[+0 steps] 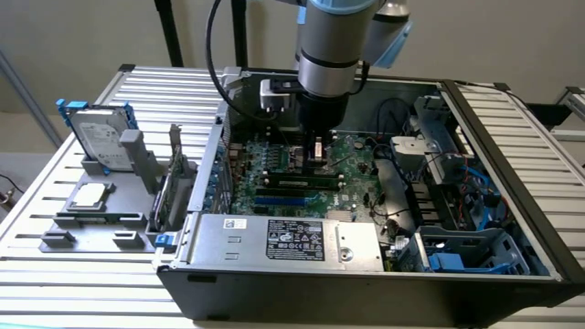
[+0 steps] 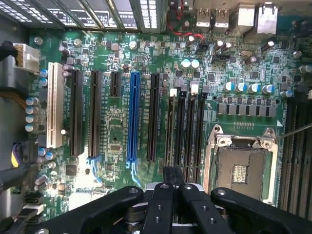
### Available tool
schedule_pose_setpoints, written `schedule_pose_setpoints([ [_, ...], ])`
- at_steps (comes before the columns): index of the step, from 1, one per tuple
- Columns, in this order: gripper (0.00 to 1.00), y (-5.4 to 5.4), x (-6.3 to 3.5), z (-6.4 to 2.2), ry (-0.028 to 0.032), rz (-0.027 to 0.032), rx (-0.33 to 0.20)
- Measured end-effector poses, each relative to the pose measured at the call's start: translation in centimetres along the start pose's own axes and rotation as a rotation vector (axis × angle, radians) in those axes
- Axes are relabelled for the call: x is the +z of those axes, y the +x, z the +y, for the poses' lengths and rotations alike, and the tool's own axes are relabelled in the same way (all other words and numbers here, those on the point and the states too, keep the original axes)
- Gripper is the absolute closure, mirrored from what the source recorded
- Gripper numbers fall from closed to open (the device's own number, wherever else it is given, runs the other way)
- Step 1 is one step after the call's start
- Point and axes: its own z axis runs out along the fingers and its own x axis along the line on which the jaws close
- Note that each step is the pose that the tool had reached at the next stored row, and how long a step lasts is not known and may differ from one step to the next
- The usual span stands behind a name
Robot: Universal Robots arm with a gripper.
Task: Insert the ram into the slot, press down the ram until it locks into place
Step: 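Press down the ram until it locks into place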
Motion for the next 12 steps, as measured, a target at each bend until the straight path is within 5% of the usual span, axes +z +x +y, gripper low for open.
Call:
schedule_pose_setpoints([
  [4, 0.90, 0.01, -1.05, 0.03, -0.0002, 0.0001, 0.000],
  [12, 0.90, 0.01, -1.06, 0.03, -0.0001, -0.0001, 0.000],
])
